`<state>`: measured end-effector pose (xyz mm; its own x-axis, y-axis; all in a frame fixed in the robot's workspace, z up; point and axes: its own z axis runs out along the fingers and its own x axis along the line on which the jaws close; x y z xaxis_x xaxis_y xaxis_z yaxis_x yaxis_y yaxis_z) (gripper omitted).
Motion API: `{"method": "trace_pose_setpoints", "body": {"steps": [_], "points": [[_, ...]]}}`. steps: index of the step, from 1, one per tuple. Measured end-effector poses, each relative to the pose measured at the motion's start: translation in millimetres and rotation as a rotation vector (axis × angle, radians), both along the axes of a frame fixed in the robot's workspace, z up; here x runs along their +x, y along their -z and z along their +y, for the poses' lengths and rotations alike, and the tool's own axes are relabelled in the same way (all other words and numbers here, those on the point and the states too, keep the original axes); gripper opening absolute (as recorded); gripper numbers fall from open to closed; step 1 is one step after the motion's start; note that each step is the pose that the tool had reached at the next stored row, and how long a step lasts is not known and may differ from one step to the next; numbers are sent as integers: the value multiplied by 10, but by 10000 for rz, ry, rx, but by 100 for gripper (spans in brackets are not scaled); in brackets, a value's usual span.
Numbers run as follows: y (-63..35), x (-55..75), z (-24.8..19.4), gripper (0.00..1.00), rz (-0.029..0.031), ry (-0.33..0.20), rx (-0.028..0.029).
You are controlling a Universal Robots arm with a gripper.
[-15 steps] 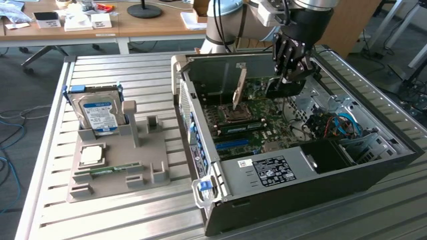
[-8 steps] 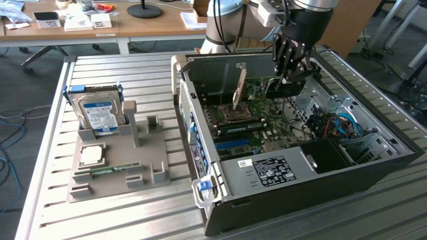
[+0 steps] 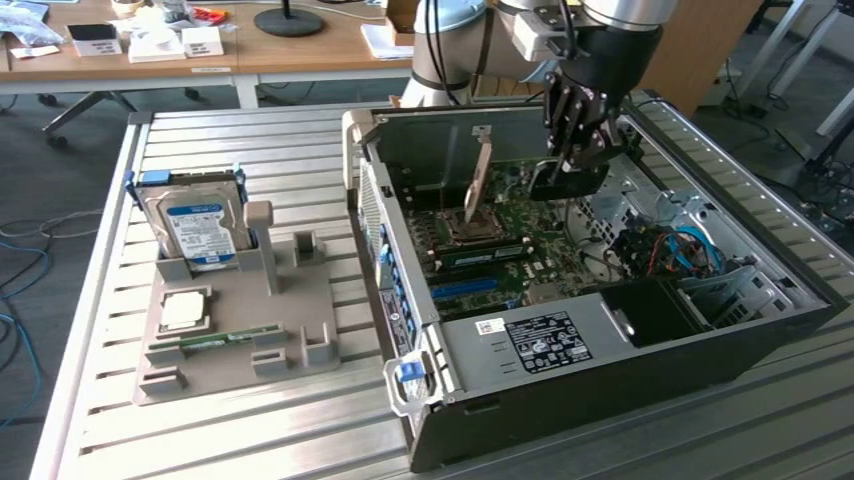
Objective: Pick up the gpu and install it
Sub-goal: 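Insert the gpu into the slot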
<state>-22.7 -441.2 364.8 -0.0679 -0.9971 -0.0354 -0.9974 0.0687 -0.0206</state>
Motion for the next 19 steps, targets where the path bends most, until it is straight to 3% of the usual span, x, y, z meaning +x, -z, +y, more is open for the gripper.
{"method": "trace_pose_setpoints", "body": {"steps": [19], "points": [[28, -66, 0, 27, 0, 0, 0]]}}
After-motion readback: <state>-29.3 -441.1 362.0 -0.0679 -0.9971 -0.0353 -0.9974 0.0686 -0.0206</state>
